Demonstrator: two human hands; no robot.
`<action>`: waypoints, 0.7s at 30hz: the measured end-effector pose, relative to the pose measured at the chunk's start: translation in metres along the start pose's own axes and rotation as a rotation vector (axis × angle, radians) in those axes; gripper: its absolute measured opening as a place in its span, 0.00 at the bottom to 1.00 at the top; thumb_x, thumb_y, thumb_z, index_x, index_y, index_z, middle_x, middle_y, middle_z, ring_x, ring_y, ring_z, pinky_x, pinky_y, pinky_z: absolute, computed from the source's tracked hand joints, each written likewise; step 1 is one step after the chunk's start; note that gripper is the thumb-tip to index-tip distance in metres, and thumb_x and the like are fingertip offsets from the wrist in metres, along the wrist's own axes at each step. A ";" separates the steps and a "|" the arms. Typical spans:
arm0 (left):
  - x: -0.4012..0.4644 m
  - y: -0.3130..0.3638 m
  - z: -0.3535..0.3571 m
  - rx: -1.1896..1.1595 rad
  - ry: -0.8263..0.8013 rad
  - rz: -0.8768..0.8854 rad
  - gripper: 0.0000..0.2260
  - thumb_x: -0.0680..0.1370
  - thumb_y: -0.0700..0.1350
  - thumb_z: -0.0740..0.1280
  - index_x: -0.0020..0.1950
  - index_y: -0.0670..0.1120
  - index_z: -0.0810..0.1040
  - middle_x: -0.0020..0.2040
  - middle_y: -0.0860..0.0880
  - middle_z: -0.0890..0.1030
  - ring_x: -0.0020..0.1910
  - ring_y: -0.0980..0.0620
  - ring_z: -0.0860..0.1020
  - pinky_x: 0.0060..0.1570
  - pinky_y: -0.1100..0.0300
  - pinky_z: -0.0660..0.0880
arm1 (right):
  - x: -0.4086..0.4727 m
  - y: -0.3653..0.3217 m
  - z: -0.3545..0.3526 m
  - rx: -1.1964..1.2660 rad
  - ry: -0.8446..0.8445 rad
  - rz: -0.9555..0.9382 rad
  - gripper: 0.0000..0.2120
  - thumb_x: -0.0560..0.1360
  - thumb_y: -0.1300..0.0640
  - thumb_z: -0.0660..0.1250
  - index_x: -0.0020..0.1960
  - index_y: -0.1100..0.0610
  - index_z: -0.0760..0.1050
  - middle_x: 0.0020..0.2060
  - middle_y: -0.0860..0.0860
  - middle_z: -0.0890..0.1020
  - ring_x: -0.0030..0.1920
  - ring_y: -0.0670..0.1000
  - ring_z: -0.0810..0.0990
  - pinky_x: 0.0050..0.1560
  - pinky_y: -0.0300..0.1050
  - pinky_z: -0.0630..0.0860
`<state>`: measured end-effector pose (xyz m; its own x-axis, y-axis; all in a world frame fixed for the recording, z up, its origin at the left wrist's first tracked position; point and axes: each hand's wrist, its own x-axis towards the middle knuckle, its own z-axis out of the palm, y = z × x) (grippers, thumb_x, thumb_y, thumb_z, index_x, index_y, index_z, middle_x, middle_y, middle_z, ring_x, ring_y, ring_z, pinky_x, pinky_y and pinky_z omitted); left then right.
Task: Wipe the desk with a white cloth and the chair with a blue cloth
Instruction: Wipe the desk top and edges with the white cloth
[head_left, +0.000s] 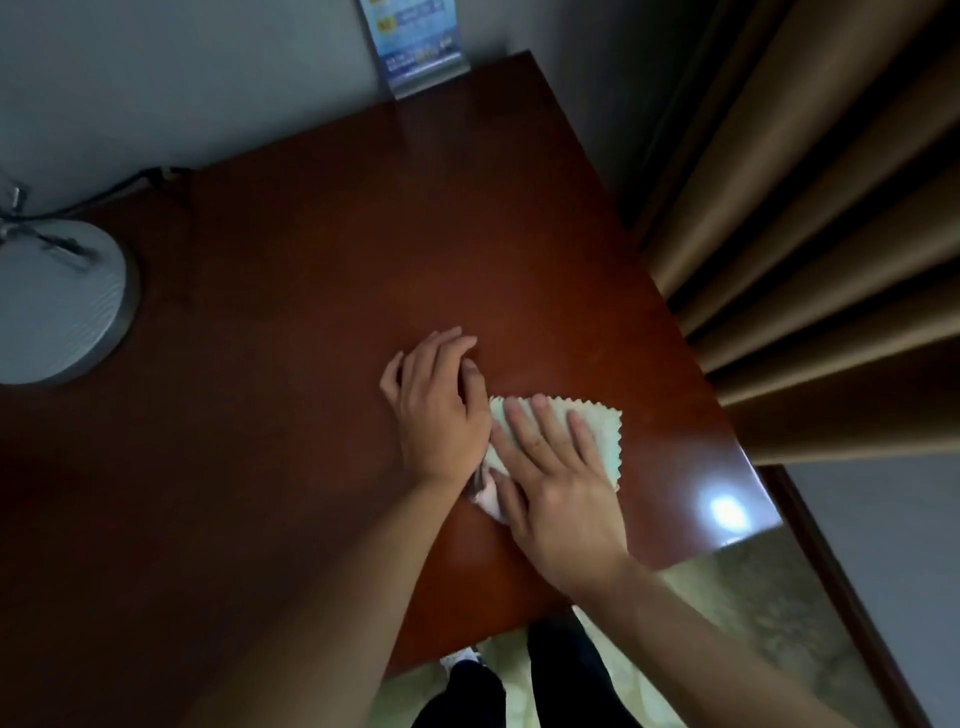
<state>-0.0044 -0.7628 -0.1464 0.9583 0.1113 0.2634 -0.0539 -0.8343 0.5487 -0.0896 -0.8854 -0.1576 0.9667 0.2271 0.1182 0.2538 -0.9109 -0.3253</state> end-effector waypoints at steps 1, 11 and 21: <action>-0.006 0.000 -0.001 -0.004 -0.006 0.016 0.11 0.77 0.40 0.63 0.56 0.47 0.82 0.60 0.51 0.81 0.64 0.51 0.77 0.68 0.43 0.64 | -0.012 -0.005 0.001 0.007 -0.016 -0.006 0.22 0.81 0.50 0.56 0.73 0.53 0.68 0.74 0.52 0.67 0.76 0.55 0.59 0.73 0.60 0.59; -0.066 -0.015 -0.014 0.038 -0.147 0.239 0.13 0.76 0.43 0.61 0.59 0.50 0.79 0.64 0.52 0.79 0.69 0.52 0.72 0.68 0.48 0.63 | 0.009 0.051 -0.028 0.022 0.103 0.505 0.20 0.81 0.52 0.59 0.73 0.54 0.68 0.74 0.53 0.67 0.76 0.57 0.59 0.76 0.56 0.51; -0.070 -0.004 -0.009 0.042 -0.211 0.317 0.14 0.76 0.41 0.63 0.60 0.47 0.80 0.64 0.51 0.79 0.68 0.50 0.73 0.66 0.47 0.66 | -0.044 0.043 -0.032 -0.014 0.058 0.290 0.21 0.80 0.50 0.57 0.71 0.56 0.71 0.71 0.56 0.71 0.73 0.61 0.66 0.72 0.60 0.60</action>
<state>-0.0740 -0.7627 -0.1601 0.9329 -0.2653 0.2436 -0.3493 -0.8312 0.4325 -0.1227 -0.9451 -0.1470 0.9951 -0.0629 0.0756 -0.0336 -0.9398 -0.3401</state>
